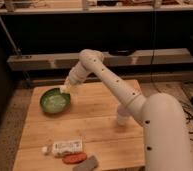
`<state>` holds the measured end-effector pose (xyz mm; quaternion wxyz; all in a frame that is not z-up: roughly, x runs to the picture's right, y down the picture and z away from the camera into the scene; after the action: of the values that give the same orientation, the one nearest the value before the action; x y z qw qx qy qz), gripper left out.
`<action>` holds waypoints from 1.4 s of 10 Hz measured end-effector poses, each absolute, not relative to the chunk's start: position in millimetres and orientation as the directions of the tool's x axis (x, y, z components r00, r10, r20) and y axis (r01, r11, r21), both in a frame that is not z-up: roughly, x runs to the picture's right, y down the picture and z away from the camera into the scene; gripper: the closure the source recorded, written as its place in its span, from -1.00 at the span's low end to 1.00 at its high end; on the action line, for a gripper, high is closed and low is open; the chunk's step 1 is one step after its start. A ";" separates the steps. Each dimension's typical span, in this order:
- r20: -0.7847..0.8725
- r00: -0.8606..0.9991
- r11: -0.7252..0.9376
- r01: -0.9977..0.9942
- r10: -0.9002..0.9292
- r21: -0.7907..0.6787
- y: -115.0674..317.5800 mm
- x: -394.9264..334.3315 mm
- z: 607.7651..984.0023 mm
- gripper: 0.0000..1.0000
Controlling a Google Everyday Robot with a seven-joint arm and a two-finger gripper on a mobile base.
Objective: Place the white sponge in the ceramic bowl
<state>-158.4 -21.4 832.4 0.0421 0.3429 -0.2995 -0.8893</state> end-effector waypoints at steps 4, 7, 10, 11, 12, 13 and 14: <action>-0.555 -0.708 -0.786 -0.001 -0.436 0.618 -67.0 -203.7 843.2 1.00; -0.571 -0.649 -0.761 0.019 -0.503 0.649 -82.3 -266.1 850.0 0.88; -0.586 -0.620 -0.753 0.011 -0.521 0.658 -74.2 -267.1 862.9 0.46; -0.585 -0.628 -0.758 0.013 -0.513 0.652 -71.8 -264.4 857.0 0.49; -0.582 -0.635 -0.760 0.013 -0.509 0.650 -63.8 -264.8 848.2 0.63; -0.582 -0.634 -0.759 0.012 -0.509 0.651 -54.6 -265.8 840.9 0.70; -0.583 -0.631 -0.759 0.013 -0.511 0.651 -45.1 -265.5 834.1 0.71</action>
<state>-265.5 -45.1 834.1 0.1546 0.4005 -0.3107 -0.8481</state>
